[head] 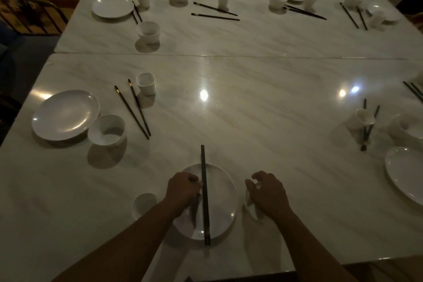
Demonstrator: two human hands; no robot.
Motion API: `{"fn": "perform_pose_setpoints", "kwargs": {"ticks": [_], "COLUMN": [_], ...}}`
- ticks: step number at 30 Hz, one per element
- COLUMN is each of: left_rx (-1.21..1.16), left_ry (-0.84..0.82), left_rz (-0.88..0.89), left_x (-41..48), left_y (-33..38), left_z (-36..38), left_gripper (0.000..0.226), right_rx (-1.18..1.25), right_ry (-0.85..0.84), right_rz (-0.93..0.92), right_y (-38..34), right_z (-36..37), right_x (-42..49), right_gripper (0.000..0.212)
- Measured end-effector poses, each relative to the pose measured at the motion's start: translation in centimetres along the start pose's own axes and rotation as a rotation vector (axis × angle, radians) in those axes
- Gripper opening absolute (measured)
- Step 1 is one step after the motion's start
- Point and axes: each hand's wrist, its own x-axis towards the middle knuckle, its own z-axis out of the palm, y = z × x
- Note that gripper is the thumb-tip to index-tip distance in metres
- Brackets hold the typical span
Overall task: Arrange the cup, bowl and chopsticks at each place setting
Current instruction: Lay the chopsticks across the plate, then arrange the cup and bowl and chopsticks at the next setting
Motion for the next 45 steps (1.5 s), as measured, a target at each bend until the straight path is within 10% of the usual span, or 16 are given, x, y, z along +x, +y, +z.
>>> {"fn": "perform_pose_setpoints", "kwargs": {"ticks": [8,32,45], "left_rx": [0.147,0.18,0.332], "left_ry": [0.273,0.163,0.04], "left_rz": [0.26,0.374,0.48], "left_x": [0.4,-2.3,0.7], "left_y": [3.7,28.6,36.5], "left_z": [-0.2,29.1,38.1], "left_gripper": [0.015,0.02,0.062], "right_rx": [0.072,-0.006,-0.109], "right_ry": [0.076,-0.025,0.16], "right_rz": [0.024,-0.179,-0.058], "right_y": [3.4,31.0,41.8], "right_z": [-3.0,-29.4,-37.2], "right_x": [-0.1,14.6,18.5], "right_gripper": [0.029,0.024,0.055]}}
